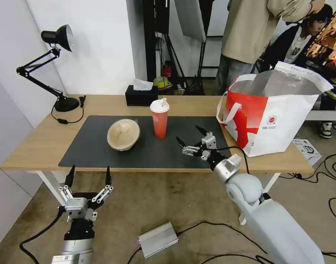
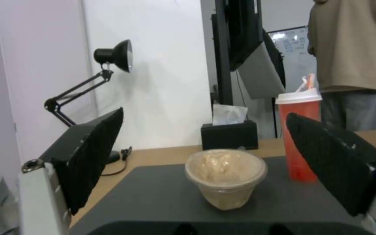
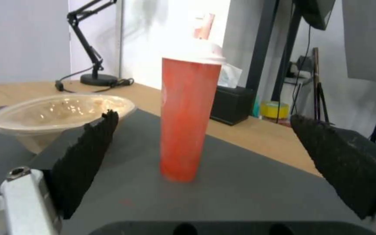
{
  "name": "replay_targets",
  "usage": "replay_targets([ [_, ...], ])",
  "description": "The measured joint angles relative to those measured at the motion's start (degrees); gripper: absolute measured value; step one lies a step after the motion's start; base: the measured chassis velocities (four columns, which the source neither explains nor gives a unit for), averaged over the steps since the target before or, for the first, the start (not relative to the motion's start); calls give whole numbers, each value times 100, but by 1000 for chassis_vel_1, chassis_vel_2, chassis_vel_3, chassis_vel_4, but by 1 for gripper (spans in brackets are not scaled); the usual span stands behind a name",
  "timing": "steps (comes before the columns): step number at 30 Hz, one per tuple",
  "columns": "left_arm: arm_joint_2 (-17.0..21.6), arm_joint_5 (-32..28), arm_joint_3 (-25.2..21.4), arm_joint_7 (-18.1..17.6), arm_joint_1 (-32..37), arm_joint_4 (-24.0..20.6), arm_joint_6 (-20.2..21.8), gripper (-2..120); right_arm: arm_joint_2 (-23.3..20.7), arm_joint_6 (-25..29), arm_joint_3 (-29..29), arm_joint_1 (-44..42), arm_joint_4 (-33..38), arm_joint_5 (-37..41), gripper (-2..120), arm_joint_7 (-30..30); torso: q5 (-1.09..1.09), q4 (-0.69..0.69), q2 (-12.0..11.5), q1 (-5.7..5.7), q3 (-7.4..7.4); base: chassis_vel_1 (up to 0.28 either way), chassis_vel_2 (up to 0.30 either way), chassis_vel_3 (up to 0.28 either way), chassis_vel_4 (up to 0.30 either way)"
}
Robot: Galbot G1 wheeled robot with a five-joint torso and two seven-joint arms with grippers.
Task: Pick up the trash from the table and place it into the takeout bag.
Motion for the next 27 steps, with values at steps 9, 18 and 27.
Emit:
replay_targets([
  [9,13,-116,-147,-6,-39,87,4,100,119,0,-375,490,-499,68,100,3,0,0,0,0,0,0,0,0,0],
  [18,7,-238,-280,-7,-80,165,9,100,369,58,-655,845,-1014,91,100,-37,0,0,0,0,0,0,0,0,0],
  [27,-14,-266,-304,-7,-115,227,20,100,547,79,-752,1105,-1367,75,100,-151,0,0,0,0,0,0,0,0,0],
])
